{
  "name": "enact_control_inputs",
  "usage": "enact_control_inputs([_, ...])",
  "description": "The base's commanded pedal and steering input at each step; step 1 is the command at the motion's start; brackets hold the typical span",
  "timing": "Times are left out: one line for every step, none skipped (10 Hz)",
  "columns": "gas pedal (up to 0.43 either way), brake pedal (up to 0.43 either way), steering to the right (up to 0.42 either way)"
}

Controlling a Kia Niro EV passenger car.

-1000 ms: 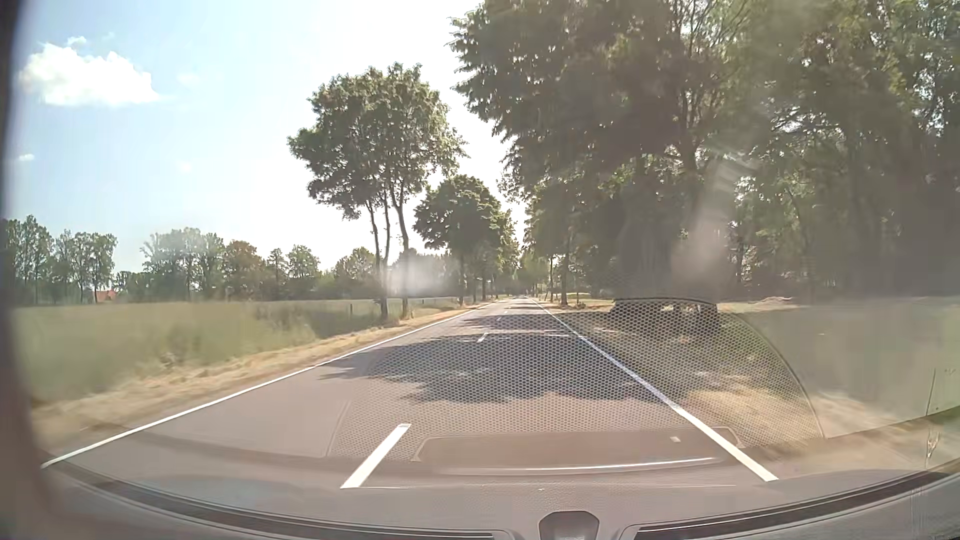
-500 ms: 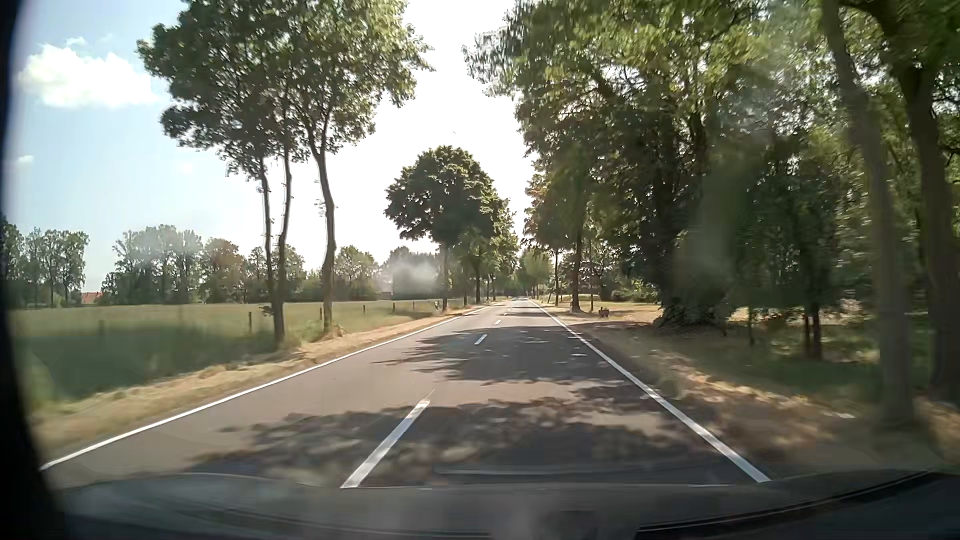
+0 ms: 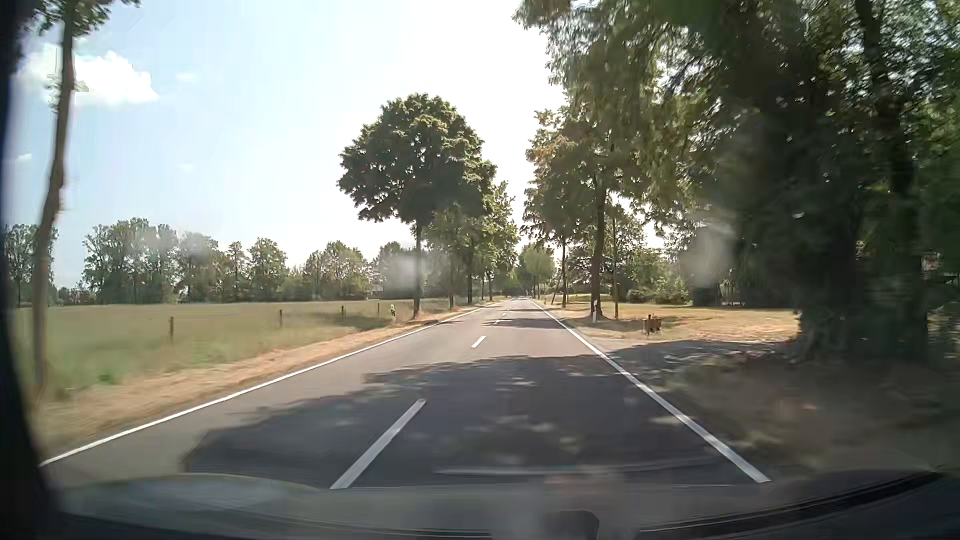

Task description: Follow the waypoints while adhering to traffic rules and regulations

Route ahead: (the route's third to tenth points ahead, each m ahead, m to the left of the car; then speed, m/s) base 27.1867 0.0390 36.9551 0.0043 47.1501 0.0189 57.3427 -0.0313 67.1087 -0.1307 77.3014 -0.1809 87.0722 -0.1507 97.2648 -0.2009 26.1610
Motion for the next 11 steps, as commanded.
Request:
enact_control_inputs([0.248, 0.006, 0.003])
enact_control_inputs([0.248, 0.006, 0.002])
enact_control_inputs([0.248, 0.006, 0.002])
enact_control_inputs([0.248, 0.006, 0.003])
enact_control_inputs([0.248, 0.006, 0.003])
enact_control_inputs([0.248, 0.006, 0.003])
enact_control_inputs([0.248, 0.0, 0.003])
enact_control_inputs([0.248, 0.006, 0.003])
enact_control_inputs([0.248, 0.006, 0.003])
enact_control_inputs([0.248, 0.006, 0.003])
enact_control_inputs([0.248, 0.012, 0.003])
